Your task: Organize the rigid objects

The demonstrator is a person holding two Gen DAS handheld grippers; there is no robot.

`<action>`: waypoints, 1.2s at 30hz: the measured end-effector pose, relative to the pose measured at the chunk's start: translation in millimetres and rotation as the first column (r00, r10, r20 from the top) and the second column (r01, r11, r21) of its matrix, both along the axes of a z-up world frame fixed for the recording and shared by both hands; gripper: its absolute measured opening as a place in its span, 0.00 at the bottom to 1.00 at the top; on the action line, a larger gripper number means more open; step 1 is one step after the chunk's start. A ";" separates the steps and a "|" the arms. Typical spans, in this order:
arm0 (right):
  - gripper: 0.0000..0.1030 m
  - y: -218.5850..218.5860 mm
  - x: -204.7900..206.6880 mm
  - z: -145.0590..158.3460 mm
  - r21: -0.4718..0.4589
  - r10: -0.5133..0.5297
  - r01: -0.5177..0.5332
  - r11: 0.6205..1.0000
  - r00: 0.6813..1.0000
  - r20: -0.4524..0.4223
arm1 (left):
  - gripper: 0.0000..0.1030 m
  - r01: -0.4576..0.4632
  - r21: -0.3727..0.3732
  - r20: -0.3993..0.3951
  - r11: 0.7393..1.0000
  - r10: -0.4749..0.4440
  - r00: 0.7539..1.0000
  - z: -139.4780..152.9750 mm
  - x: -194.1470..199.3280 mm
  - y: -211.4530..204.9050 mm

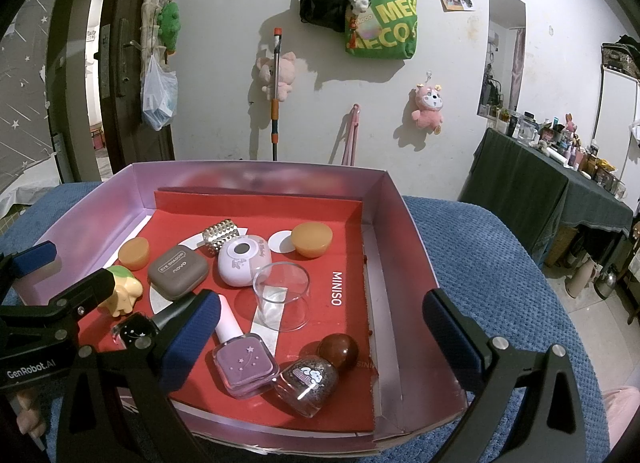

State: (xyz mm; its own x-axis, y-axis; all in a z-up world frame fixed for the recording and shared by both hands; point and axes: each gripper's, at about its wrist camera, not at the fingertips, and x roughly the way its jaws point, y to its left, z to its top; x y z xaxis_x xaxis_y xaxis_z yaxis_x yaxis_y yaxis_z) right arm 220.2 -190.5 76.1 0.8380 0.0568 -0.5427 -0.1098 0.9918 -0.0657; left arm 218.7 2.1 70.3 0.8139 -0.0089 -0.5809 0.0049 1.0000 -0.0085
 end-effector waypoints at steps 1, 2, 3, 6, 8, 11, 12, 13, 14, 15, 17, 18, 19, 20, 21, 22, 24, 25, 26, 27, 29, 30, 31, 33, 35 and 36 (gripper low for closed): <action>1.00 -0.2 0.1 0.0 0.000 0.000 0.000 1.000 1.000 0.000 | 0.98 0.000 0.000 0.000 1.000 0.000 1.000 0.0 0.0 0.0; 1.00 -0.4 0.1 0.1 0.000 0.000 0.000 1.000 1.000 0.000 | 0.98 0.000 0.000 0.000 1.000 0.000 1.000 0.3 -0.1 -0.1; 1.00 -0.2 0.1 0.1 0.000 0.000 0.000 1.000 1.000 0.000 | 0.98 0.000 0.000 0.000 1.000 0.000 1.000 0.3 -0.1 -0.1; 1.00 0.0 0.0 0.1 0.000 0.000 0.000 1.000 1.000 0.000 | 0.98 0.000 0.000 0.000 1.000 0.000 1.000 0.3 0.0 0.0; 1.00 -0.1 0.0 0.2 0.000 0.000 0.000 1.000 1.000 0.000 | 0.98 0.000 0.000 0.000 1.000 0.000 1.000 0.4 0.0 -0.1; 1.00 -0.1 0.0 0.2 0.000 0.000 0.000 1.000 1.000 0.000 | 0.98 0.000 0.000 0.000 1.000 0.000 1.000 0.6 0.0 -0.1; 1.00 -0.2 0.1 0.2 0.000 0.000 0.000 1.000 1.000 0.000 | 0.98 0.000 0.000 -0.001 1.000 0.000 1.000 0.6 0.0 -0.1; 1.00 -0.1 0.0 0.2 0.000 0.000 0.000 1.000 1.000 0.000 | 0.98 0.000 0.000 0.000 1.000 0.000 1.000 0.4 0.2 0.0; 1.00 -0.1 0.1 0.2 0.000 0.000 0.000 1.000 1.000 0.000 | 0.98 0.001 0.000 0.000 1.000 -0.001 1.000 0.7 0.0 -0.1; 1.00 -0.1 0.0 0.3 0.000 0.000 0.000 1.000 1.000 0.000 | 0.98 0.001 0.000 0.000 1.000 -0.001 1.000 0.7 0.0 -0.1; 1.00 -0.1 0.0 0.3 0.000 0.000 0.000 1.000 1.000 0.000 | 0.98 0.000 0.000 0.000 1.000 0.000 1.000 0.8 0.1 -0.1; 1.00 -0.2 0.1 0.3 0.000 0.000 0.000 1.000 1.000 0.000 | 0.98 0.000 0.000 -0.001 1.000 0.000 1.000 0.5 0.3 0.0; 1.00 -0.3 0.2 0.3 0.000 0.000 0.000 1.000 1.000 0.000 | 0.98 0.000 0.000 -0.001 1.000 0.000 1.000 0.8 0.1 -0.1; 1.00 -0.4 0.3 0.3 0.000 0.000 0.000 1.000 1.000 0.000 | 0.98 0.001 0.000 -0.001 1.000 -0.001 1.000 0.9 0.1 -0.1; 1.00 0.0 0.0 0.3 0.000 0.000 0.000 1.000 1.000 0.000 | 0.98 0.001 0.000 -0.001 1.000 -0.001 1.000 0.9 0.1 -0.1; 1.00 -0.2 0.3 0.3 0.000 0.000 0.000 1.000 1.000 0.000 | 0.98 0.001 0.000 -0.001 1.000 -0.001 1.000 0.9 0.1 -0.1; 1.00 -0.1 0.1 0.3 0.000 0.000 0.000 1.000 1.000 0.000 | 0.98 0.000 0.000 -0.001 1.000 0.000 1.000 1.0 0.1 -0.1; 1.00 0.0 0.0 0.3 0.000 0.000 0.000 1.000 1.000 0.000 | 0.98 0.000 0.000 -0.001 1.000 0.000 1.000 1.0 0.1 -0.1; 1.00 -0.1 0.1 0.4 0.000 0.000 0.000 1.000 1.000 -0.001 | 0.98 0.000 0.000 -0.001 1.000 0.000 1.000 1.0 0.1 -0.1; 1.00 -0.2 0.2 0.4 0.000 0.000 0.000 1.000 1.000 -0.001 | 0.98 0.000 0.000 -0.001 1.000 0.000 1.000 1.1 0.1 -0.1; 1.00 -0.4 0.3 0.6 0.000 0.000 0.000 1.000 1.000 -0.001 | 0.98 0.001 0.000 -0.001 1.000 -0.001 1.000 1.1 0.1 -0.1; 1.00 -0.2 0.2 0.6 0.000 0.000 0.000 1.000 1.000 -0.001 | 0.98 0.000 0.000 -0.001 1.000 0.000 1.000 1.2 0.1 -0.1; 1.00 -0.4 0.2 0.7 0.000 0.000 0.000 1.000 1.000 0.000 | 0.98 0.000 -0.001 -0.001 1.000 0.000 1.000 1.1 0.2 0.0; 1.00 -0.3 0.1 0.8 0.001 0.001 -0.001 1.000 1.000 0.000 | 0.98 0.000 -0.002 0.000 1.000 0.000 1.000 0.1 -0.3 0.5; 1.00 -0.6 -0.6 0.4 0.006 0.004 -0.004 1.000 1.000 0.003 | 0.98 0.005 -0.002 0.001 1.000 -0.005 1.000 -1.0 -1.5 0.7; 1.00 -1.5 -2.4 0.2 0.012 0.005 -0.005 1.000 1.000 0.011 | 0.98 0.007 0.004 0.005 1.000 -0.007 1.000 -0.8 -4.4 0.4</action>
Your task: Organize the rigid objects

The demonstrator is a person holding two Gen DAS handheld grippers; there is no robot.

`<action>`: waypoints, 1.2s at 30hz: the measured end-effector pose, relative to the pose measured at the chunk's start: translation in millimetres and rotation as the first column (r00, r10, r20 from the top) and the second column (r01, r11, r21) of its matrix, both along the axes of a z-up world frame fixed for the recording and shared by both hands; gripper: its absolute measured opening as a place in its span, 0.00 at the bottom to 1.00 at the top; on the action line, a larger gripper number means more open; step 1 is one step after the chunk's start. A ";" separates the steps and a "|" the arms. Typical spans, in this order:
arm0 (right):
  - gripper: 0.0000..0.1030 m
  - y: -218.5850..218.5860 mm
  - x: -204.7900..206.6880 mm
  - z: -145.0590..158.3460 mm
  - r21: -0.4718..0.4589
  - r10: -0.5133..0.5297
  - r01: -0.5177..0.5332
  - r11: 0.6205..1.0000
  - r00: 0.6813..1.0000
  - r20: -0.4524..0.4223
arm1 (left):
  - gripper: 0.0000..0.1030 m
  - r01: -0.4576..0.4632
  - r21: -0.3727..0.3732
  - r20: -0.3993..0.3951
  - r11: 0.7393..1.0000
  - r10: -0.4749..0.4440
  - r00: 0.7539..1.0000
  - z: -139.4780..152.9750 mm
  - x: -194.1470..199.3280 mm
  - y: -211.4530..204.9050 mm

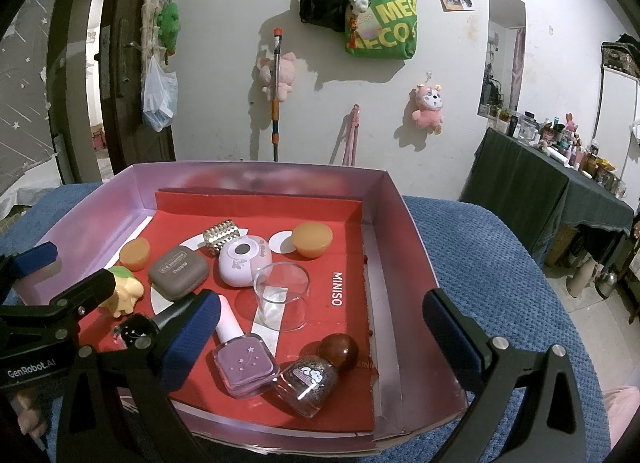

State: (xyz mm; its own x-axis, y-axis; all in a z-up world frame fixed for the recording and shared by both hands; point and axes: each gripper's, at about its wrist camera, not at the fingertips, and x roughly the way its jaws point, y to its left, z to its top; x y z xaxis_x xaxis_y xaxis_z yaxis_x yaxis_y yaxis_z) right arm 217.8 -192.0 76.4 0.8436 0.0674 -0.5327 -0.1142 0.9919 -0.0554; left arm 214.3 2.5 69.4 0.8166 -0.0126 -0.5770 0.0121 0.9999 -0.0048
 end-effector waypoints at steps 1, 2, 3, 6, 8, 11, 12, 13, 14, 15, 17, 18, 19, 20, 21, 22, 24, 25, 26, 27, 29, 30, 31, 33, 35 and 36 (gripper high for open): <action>1.00 -0.8 -2.9 0.0 0.005 0.000 0.000 1.000 1.000 0.007 | 0.98 -0.004 0.013 0.005 1.000 0.003 1.000 -0.3 -4.8 0.1; 1.00 -1.3 -7.4 0.5 0.008 0.004 -0.004 1.000 1.000 0.007 | 0.98 0.000 0.044 0.015 0.999 0.000 1.000 1.8 -13.8 -2.7; 1.00 -1.8 -13.8 1.9 0.011 0.015 -0.015 1.000 1.000 -0.003 | 0.98 0.006 0.062 0.020 0.998 -0.007 1.000 3.1 -21.0 -4.6; 1.00 -5.8 -42.2 12.7 0.037 0.031 -0.031 0.999 0.999 -0.006 | 0.98 0.014 0.069 0.003 0.998 -0.014 1.000 10.4 -50.8 -6.5; 1.00 -9.4 -64.7 19.3 0.053 0.039 -0.039 0.998 0.999 0.002 | 0.98 0.003 -0.010 -0.063 1.000 -0.004 0.998 9.9 -66.4 1.5; 1.00 -12.9 -89.7 17.4 0.091 0.060 -0.054 0.994 0.996 -0.068 | 0.98 -0.015 -0.117 -0.148 0.993 -0.003 0.989 0.3 -80.6 15.0; 1.00 -12.7 -93.4 14.0 0.090 0.059 -0.051 0.995 0.994 -0.091 | 0.98 -0.031 -0.113 -0.169 0.993 0.012 0.986 -4.3 -83.8 17.7; 1.00 -11.8 -95.9 9.0 0.084 0.053 -0.044 0.995 0.992 -0.116 | 0.98 -0.042 -0.099 -0.184 0.994 0.023 0.983 -8.2 -85.7 18.5; 1.00 -10.6 -96.7 2.6 0.077 0.048 -0.037 0.996 0.988 -0.145 | 0.98 -0.047 -0.080 -0.203 0.996 0.030 0.979 -13.4 -87.4 18.7; 1.00 -7.9 -95.4 -6.6 0.071 0.050 -0.037 0.997 0.981 -0.186 | 0.98 -0.050 -0.062 -0.222 0.997 0.035 0.974 -19.3 -88.3 18.3; 1.00 -4.7 -89.9 -23.6 0.064 0.054 -0.038 0.997 0.964 -0.261 | 0.98 -0.057 -0.030 -0.265 0.998 0.047 0.963 -31.4 -89.1 16.5; 1.00 -3.1 -87.3 -33.6 0.050 0.045 -0.031 0.998 0.953 -0.301 | 0.98 -0.062 -0.014 -0.282 0.998 0.055 0.958 -36.5 -89.7 15.3; 1.00 -1.6 -86.1 -40.6 0.041 0.040 -0.028 0.999 0.945 -0.326 | 0.98 -0.065 0.003 -0.299 0.998 0.063 0.952 -41.7 -90.4 14.3; 1.00 -0.9 -84.5 -47.9 0.035 0.035 -0.025 0.999 0.936 -0.350 | 0.98 -0.063 0.012 -0.310 0.998 0.063 0.949 -44.7 -91.3 13.2; 1.00 -0.2 -83.0 -52.1 0.025 0.029 -0.021 0.999 0.928 -0.371 | 0.98 -0.061 0.017 -0.323 0.998 0.063 0.944 -47.9 -91.8 12.1; 1.00 0.6 -84.8 -49.9 0.017 0.025 -0.020 1.000 0.934 -0.357 | 0.98 -0.062 0.016 -0.325 0.998 0.064 0.944 -48.8 -92.6 10.7; 1.00 1.2 -86.1 -48.1 -0.005 0.001 -0.003 1.000 0.938 -0.347 | 0.98 -0.073 0.016 -0.320 0.997 0.074 0.944 -48.7 -93.6 9.4; 1.00 1.0 -85.0 -50.5 -0.018 -0.014 0.008 1.000 0.933 -0.358 | 0.98 -0.076 0.016 -0.319 0.997 0.077 0.945 -49.3 -94.5 9.5; 1.00 -0.3 -84.5 -52.6 -0.007 -0.015 0.014 1.000 0.928 -0.372 | 1.00 -0.080 0.017 -0.318 0.997 0.081 0.945 -49.2 -94.8 10.0; 1.00 -3.3 -85.2 -52.2 0.010 -0.018 0.023 1.000 0.928 -0.371 | 1.00 -0.082 0.014 -0.316 0.997 0.082 0.945 -49.4 -96.1 10.3; 1.00 -4.9 -86.9 -52.6 0.005 -0.024 0.027 1.000 0.927 -0.375 | 1.00 -0.082 0.008 -0.316 0.997 0.080 0.945 -48.4 -94.9 9.5; 1.00 -4.7 -88.4 -52.7 0.003 -0.023 0.026 1.000 0.927 -0.375 | 1.00 -0.082 0.006 -0.317 0.997 0.079 0.945 -46.9 -93.1 9.6; 1.00 -4.3 -90.2 -52.6 -0.001 -0.025 0.026 1.000 0.927 -0.375 | 1.00 -0.081 0.005 -0.317 0.997 0.079 0.945 -45.6 -92.5 9.1; 1.00 -6.2 -88.1 -50.8 -0.002 -0.026 0.027 1.000 0.926 -0.376 | 1.00 -0.080 0.005 -0.316 0.997 0.077 0.946 -44.8 -91.3 8.8; 1.00 -5.9 -86.9 -50.8 -0.002 -0.026 0.028 1.000 0.926 -0.376 | 1.00 -0.079 0.005 -0.316 0.997 0.076 0.946 -44.7 -88.2 9.1; 1.00 -5.9 -87.4 -50.8 -0.003 -0.027 0.028 1.000 0.926 -0.376 | 1.00 -0.078 0.005 -0.316 0.997 0.076 0.946 -44.5 -87.8 9.4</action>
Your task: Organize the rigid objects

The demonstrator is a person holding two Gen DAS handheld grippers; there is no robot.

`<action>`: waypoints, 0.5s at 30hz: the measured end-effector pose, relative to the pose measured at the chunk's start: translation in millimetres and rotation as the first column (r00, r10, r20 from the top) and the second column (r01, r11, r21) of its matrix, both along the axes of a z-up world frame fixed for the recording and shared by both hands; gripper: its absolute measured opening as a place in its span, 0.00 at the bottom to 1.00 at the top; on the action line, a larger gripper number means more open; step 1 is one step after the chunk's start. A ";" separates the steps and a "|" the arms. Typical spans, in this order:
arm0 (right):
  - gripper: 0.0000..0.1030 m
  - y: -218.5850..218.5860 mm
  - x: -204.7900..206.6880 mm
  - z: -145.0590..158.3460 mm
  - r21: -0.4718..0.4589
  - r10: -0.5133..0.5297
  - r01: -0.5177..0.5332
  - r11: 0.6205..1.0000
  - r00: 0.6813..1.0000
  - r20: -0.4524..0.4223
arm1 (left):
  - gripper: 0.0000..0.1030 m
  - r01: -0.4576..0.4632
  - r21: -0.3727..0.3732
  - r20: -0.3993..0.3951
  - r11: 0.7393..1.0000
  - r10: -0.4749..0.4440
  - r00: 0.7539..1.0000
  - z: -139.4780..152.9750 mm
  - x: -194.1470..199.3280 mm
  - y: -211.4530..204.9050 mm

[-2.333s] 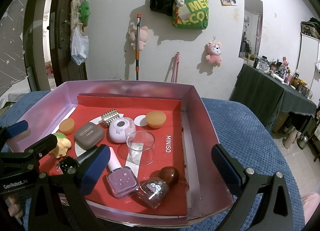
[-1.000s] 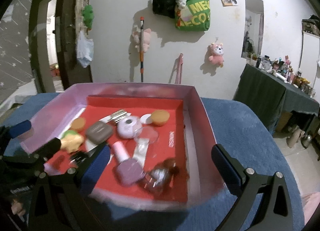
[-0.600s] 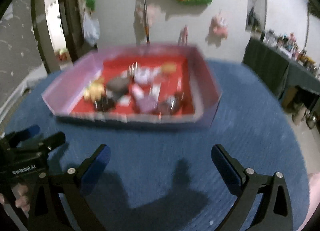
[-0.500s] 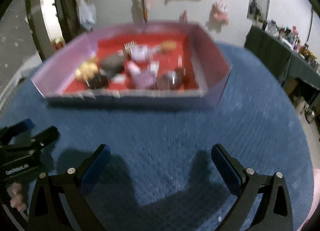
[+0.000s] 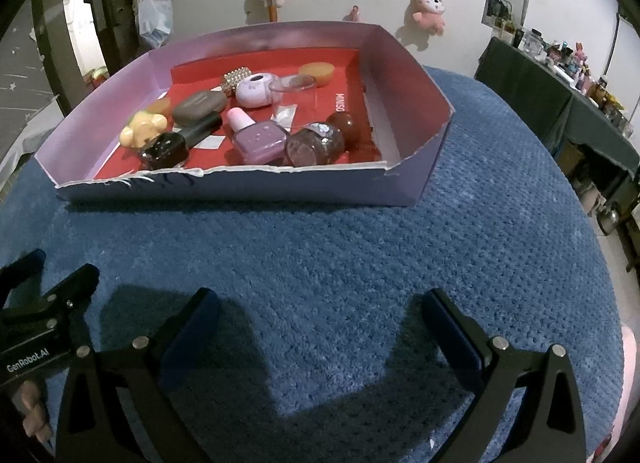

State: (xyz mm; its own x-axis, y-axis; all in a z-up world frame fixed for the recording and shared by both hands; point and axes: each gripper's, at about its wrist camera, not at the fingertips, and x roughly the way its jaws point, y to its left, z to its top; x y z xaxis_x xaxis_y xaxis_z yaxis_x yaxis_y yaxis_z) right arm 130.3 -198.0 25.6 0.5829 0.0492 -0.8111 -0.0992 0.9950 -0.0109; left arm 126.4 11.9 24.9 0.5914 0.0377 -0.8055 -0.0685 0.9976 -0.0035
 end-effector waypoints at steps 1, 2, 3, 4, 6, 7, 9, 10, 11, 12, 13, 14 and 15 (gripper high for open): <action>1.00 -0.3 -0.3 0.0 -0.001 -0.001 0.001 1.000 1.000 0.000 | 1.00 0.000 0.000 0.000 1.000 0.000 1.000 0.2 0.1 -0.1; 1.00 -0.3 0.3 -0.1 0.000 0.000 0.000 1.000 1.000 0.000 | 1.00 0.001 0.000 0.000 1.000 -0.001 1.000 0.2 1.4 -0.2; 1.00 -0.4 -0.1 -0.2 0.001 0.000 0.000 1.000 1.000 0.000 | 1.00 0.001 0.000 0.000 1.000 -0.001 1.000 0.2 1.4 -0.2; 1.00 -0.9 0.9 0.2 0.002 0.000 0.000 1.000 1.000 0.000 | 1.00 0.001 0.000 0.001 1.000 -0.001 1.000 0.2 1.3 -0.2; 1.00 -0.8 2.0 0.7 0.002 -0.001 0.001 1.000 1.000 -0.001 | 1.00 0.001 0.001 0.002 1.000 -0.001 1.000 0.6 2.6 -0.7; 1.00 -1.0 1.4 0.8 0.002 -0.001 0.001 1.000 1.000 -0.001 | 1.00 0.001 0.001 0.002 1.000 -0.001 1.000 0.6 2.9 -0.7; 1.00 -0.9 1.8 0.6 0.002 -0.001 0.001 1.000 1.000 -0.001 | 1.00 0.002 0.001 0.002 1.000 -0.002 1.000 0.6 3.0 -0.8; 1.00 -0.8 1.8 0.5 0.002 -0.001 0.001 1.000 1.000 -0.001 | 1.00 0.002 0.000 0.001 1.000 -0.002 1.000 0.8 2.9 -0.8; 1.00 -1.2 1.0 0.7 0.002 -0.001 0.001 1.000 1.000 -0.001 | 1.00 0.002 0.001 0.002 1.000 -0.002 1.000 0.6 2.9 -0.9; 1.00 -1.0 1.6 0.5 0.002 -0.001 0.001 1.000 1.000 -0.001 | 1.00 0.002 0.001 0.002 1.000 -0.002 1.000 0.6 3.0 -0.8; 1.00 -1.0 1.6 0.5 0.002 -0.001 0.001 1.000 1.000 -0.001 | 1.00 0.002 0.000 0.002 1.000 -0.002 1.000 0.7 2.8 -0.9; 1.00 -1.0 1.5 0.5 0.002 -0.001 0.001 1.000 1.000 -0.001 | 1.00 0.002 0.000 0.002 1.000 -0.002 1.000 0.6 3.0 -0.9; 1.00 -1.0 1.5 0.4 0.002 -0.001 0.001 1.000 1.000 -0.001 | 1.00 0.002 0.000 0.002 1.000 -0.002 1.000 0.7 2.9 -1.0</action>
